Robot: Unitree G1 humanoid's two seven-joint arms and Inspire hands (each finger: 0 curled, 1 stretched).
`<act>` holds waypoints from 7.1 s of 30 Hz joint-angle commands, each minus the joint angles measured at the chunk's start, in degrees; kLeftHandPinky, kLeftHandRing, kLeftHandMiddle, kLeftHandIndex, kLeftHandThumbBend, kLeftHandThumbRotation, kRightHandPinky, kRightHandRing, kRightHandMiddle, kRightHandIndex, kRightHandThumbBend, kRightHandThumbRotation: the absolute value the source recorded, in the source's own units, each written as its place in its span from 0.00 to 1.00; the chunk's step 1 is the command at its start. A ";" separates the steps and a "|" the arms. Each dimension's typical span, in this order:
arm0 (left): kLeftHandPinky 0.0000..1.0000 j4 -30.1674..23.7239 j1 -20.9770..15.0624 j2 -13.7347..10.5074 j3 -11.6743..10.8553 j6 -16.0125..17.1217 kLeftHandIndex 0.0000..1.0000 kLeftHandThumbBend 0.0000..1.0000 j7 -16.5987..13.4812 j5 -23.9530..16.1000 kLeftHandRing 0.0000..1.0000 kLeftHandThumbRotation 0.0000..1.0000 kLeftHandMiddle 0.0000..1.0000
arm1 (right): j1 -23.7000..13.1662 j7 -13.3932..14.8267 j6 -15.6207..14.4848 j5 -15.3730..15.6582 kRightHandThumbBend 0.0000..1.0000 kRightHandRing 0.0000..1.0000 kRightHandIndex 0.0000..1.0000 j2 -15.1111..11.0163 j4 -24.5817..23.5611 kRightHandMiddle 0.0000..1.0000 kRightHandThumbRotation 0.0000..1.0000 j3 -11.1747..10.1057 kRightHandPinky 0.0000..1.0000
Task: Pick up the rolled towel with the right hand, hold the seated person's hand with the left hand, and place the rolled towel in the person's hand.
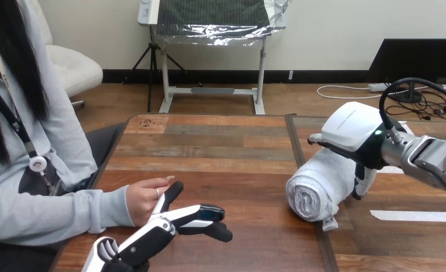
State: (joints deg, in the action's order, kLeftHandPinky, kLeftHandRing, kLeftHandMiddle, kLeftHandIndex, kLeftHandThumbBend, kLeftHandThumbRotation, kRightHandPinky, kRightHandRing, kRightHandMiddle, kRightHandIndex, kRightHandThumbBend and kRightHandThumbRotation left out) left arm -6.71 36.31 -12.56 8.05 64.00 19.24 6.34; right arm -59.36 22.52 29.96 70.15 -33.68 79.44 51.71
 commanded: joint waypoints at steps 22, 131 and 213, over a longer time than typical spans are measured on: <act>0.96 -10.20 7.48 -2.23 -4.64 -4.07 0.72 0.89 -2.94 -2.53 0.71 0.59 0.69 | 3.55 -1.89 -1.54 -3.84 1.00 0.82 0.83 3.13 0.42 0.81 0.22 -0.33 0.77; 0.90 -10.22 0.80 -2.48 -10.98 -8.69 0.73 0.86 -5.10 -6.50 0.72 0.52 0.71 | 16.30 -13.14 -0.11 -46.70 0.85 0.46 0.49 8.40 -1.78 0.49 0.00 -38.25 0.41; 0.82 -12.19 -22.97 -18.08 -24.41 -45.91 0.86 1.00 -8.26 -45.99 0.87 0.36 0.85 | 18.21 -27.68 13.42 -62.71 0.77 0.41 0.48 12.59 -9.49 0.48 0.00 -52.11 0.35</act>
State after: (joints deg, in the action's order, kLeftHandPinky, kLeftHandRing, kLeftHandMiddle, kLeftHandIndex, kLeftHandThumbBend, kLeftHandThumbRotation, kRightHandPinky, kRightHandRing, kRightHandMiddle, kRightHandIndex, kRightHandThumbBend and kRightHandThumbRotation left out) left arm -21.20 17.22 -28.01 -18.01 18.07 11.89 -39.04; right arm -38.88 -4.32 41.16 9.79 -21.13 73.77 1.83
